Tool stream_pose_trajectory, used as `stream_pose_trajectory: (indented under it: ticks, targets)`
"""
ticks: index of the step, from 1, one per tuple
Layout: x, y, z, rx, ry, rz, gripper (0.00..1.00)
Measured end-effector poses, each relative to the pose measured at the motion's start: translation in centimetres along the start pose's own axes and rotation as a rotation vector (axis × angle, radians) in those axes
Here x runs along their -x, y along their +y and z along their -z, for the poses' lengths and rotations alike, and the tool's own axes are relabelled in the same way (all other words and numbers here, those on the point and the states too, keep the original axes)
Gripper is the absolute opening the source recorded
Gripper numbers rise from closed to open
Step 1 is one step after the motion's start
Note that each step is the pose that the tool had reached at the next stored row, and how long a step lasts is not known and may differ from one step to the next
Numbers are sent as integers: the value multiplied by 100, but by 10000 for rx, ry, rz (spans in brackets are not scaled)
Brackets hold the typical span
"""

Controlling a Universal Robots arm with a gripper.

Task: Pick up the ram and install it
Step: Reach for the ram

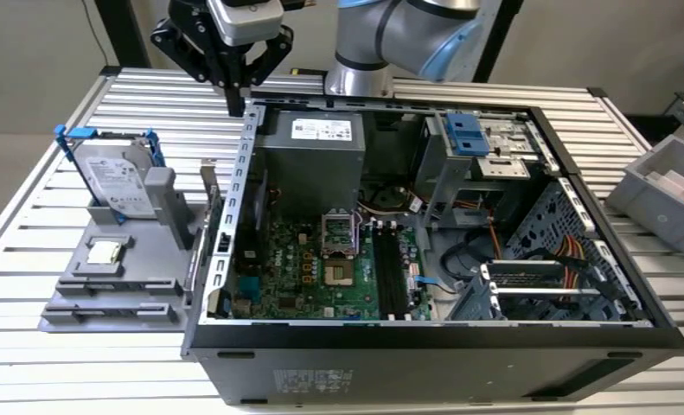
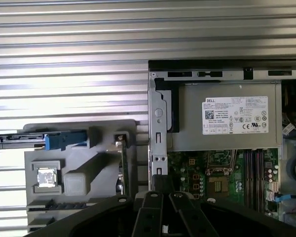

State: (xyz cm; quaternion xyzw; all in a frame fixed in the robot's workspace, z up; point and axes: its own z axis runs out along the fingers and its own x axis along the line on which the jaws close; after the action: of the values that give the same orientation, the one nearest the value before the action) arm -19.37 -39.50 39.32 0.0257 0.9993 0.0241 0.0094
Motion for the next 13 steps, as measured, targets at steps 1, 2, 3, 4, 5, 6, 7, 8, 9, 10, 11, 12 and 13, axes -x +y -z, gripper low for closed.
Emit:
stream_pose_trajectory:
  ticks: [1,2,3,4,5,6,7,8,9,10,11,12,13]
  targets:
    - [-11,0,1,-1,1,4,0]
    - [-21,-1,1,0,1,9,0]
    - [-32,-1,1,0,1,13,0]
    - [-43,-2,1,0,2,16,0]
    - [-54,-2,2,0,2,20,0]
    - [-66,-3,2,0,2,23,0]
    - [-77,-3,2,0,3,27,0]
    - [-88,-4,2,0,3,30,0]
    - [-99,-4,2,0,3,34,0]
    - [-109,-4,3,0,4,37,0]
    - [-119,-4,3,0,5,40,0]
    - [-127,-4,3,0,5,41,0]
    - [-137,-3,3,0,6,43,0]
